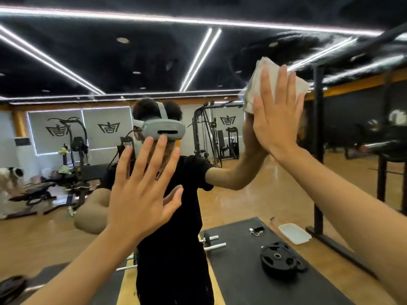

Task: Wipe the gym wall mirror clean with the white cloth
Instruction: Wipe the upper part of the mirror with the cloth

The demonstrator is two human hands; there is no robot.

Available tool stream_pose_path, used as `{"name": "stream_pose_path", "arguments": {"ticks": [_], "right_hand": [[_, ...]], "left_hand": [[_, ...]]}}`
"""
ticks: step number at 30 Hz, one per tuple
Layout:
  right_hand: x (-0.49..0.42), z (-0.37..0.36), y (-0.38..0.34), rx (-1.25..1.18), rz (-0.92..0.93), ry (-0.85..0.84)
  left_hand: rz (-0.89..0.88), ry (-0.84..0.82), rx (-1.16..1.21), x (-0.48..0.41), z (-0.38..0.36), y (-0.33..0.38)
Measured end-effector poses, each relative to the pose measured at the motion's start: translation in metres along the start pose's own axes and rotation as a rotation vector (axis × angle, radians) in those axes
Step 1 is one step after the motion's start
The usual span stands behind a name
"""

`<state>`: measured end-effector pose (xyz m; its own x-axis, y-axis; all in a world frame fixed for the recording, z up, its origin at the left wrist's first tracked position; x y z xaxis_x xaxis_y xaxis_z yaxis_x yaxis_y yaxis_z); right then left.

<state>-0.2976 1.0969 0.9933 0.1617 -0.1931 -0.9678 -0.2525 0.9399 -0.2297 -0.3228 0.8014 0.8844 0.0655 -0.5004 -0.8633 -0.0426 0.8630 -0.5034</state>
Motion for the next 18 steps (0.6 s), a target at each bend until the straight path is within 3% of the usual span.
{"name": "stream_pose_path", "arguments": {"ticks": [5,10,13,18], "right_hand": [[0.061,-0.01,0.006,0.007,0.095,-0.033],[0.147,-0.013,0.037,0.069,0.276,-0.233],[0.106,-0.003,0.033,0.054,0.355,-0.251],[-0.041,-0.001,-0.031,0.043,0.297,-0.109]], "left_hand": [[0.002,-0.005,0.01,0.001,-0.001,0.0],[-0.001,0.003,-0.001,0.002,0.001,0.001],[0.006,0.023,0.008,0.001,0.001,0.002],[0.009,0.046,0.004,0.002,-0.001,0.002]]}}
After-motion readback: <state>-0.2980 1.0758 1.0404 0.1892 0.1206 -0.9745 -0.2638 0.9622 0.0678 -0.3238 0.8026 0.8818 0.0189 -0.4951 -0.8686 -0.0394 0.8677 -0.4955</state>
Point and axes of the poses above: each hand's wrist, its own x-axis away from the middle knuckle, its own z-axis out of the back of the hand, y = z × x, the point moved 6 cm from there along -x, towards the middle knuckle, and after that the axes turned 15 degrees about -x, right-handed, at the moved point
